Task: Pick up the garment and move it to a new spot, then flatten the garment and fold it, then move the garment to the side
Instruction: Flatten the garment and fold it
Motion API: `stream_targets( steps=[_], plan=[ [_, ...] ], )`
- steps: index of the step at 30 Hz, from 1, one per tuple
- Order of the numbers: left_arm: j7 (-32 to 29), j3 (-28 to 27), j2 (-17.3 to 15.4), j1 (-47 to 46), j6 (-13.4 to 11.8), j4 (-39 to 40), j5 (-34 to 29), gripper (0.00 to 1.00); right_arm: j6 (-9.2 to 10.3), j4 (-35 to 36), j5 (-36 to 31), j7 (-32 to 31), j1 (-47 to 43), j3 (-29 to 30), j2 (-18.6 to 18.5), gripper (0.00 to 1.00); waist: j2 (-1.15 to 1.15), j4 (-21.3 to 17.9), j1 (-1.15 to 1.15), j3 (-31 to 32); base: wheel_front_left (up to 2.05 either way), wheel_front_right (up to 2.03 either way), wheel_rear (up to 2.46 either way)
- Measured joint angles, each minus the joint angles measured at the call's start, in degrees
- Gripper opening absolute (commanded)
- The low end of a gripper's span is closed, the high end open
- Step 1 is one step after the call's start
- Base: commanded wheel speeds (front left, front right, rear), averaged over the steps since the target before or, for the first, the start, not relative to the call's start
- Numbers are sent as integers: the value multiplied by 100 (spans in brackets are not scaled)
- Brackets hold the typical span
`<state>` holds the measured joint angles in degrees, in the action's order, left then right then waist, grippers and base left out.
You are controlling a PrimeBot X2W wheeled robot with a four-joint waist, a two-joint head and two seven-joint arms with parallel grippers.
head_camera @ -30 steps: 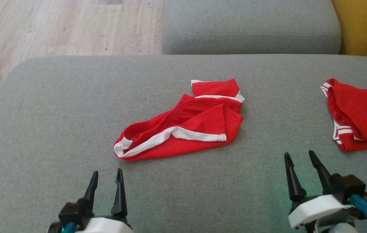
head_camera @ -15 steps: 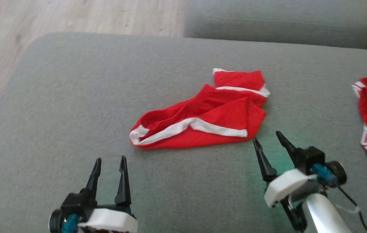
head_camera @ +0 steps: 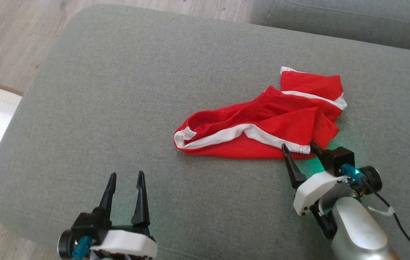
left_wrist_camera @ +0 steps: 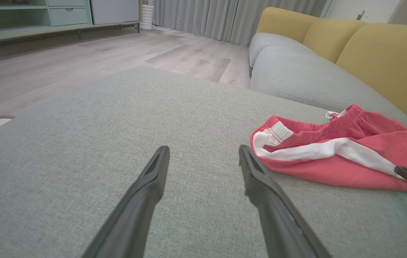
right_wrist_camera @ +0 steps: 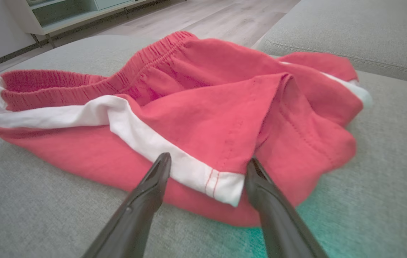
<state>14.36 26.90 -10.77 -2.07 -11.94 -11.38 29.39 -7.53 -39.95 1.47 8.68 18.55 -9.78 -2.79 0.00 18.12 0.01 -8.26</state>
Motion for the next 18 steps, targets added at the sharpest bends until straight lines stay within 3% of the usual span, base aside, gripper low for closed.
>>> stream_targets(
  steps=[1, 2, 3, 4, 5, 6, 13, 18],
  plan=[
    [0, 0, 5, 0, 0, -5, -12, 100, 0, -54, 16, 53, 38, -22, -1, 84, 0, 18, 0, -6, 0, 0, 0],
    [0, -1, 9, 0, 0, -15, -14, 100, 0, -101, 53, 113, 74, -52, -1, 54, 0, 25, 0, -5, 0, 0, 0],
    [0, -1, 10, 0, 0, -24, -15, 100, 0, -134, 71, 160, 102, -76, 0, 31, 0, 23, 0, -1, 0, 0, 0],
    [0, -3, 10, 0, -1, -29, -16, 100, 0, -169, 104, 176, 119, -100, -1, 23, 0, 16, 0, 4, 0, 0, 0],
    [0, -3, 10, 1, -1, -36, -22, 100, 0, -211, 126, 199, 131, -123, -1, 4, 0, 3, 0, 12, 0, 0, 0],
    [0, -4, 12, 1, -3, -44, -22, 100, 0, -260, 152, 200, 138, -154, -1, 0, 0, -15, 0, 20, 0, 0, 0],
    [0, -19, 12, 2, -16, -76, -23, 100, 0, -185, 356, 356, 171, -200, -2, 0, 0, -219, 0, 92, 0, 0, 0],
    [1, -58, 5, 13, -24, -80, -22, 100, 0, 331, 314, 446, -39, 278, -1, 0, 0, -372, -1, 247, 0, 0, 0]
  ],
)
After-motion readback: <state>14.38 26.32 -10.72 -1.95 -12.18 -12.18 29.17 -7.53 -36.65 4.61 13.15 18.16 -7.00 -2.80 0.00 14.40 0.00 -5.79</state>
